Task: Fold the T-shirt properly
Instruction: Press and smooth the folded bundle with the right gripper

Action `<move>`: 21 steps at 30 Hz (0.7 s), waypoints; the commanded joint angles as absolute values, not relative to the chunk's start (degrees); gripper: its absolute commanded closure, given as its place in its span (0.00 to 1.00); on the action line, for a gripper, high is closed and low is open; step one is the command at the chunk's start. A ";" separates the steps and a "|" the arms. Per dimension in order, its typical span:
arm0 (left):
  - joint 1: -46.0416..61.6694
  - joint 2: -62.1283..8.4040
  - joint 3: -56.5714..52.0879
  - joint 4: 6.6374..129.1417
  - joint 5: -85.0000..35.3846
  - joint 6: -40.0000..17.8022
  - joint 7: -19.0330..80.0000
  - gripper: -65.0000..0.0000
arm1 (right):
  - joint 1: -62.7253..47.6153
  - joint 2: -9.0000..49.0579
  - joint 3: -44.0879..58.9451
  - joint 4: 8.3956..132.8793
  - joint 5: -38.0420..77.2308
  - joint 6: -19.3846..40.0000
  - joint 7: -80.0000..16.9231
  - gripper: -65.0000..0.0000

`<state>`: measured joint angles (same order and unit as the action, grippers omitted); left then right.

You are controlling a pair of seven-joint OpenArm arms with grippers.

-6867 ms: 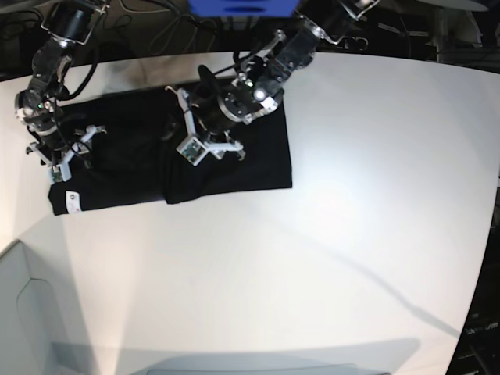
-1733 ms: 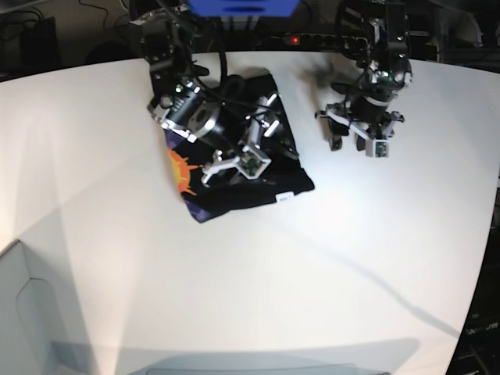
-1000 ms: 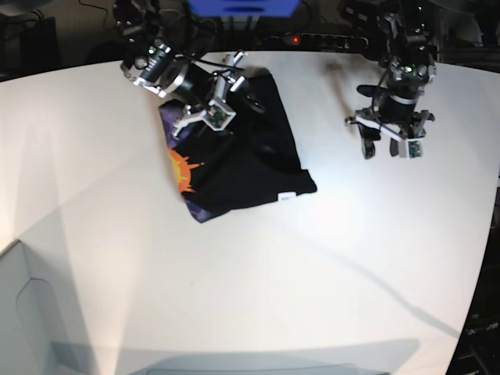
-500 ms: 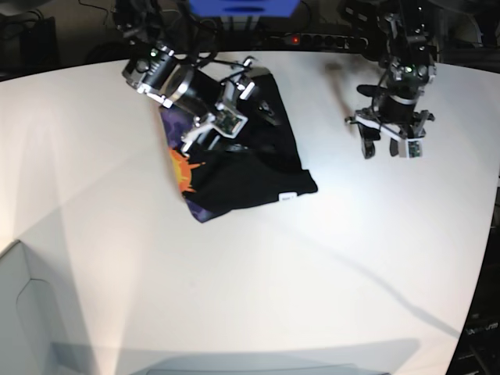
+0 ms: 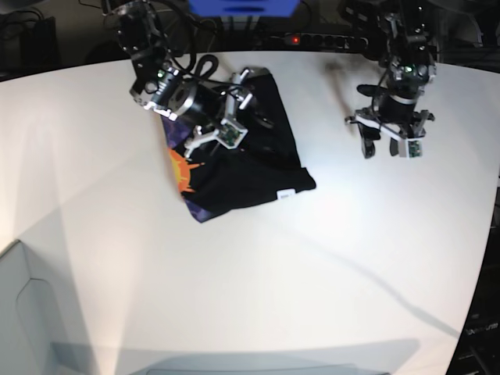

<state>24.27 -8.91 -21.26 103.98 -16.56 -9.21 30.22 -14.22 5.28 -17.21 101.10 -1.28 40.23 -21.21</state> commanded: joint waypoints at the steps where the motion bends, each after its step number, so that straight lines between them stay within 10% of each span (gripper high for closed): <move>1: 24.04 -9.45 -21.58 105.10 -16.75 -9.45 28.97 0.47 | -13.85 5.32 -16.92 102.02 -0.13 40.00 -19.47 0.44; 21: 23.87 -9.19 -21.58 105.19 -16.75 -9.27 28.97 0.47 | -13.58 10.68 -30.29 101.14 -0.04 40.00 -19.21 0.44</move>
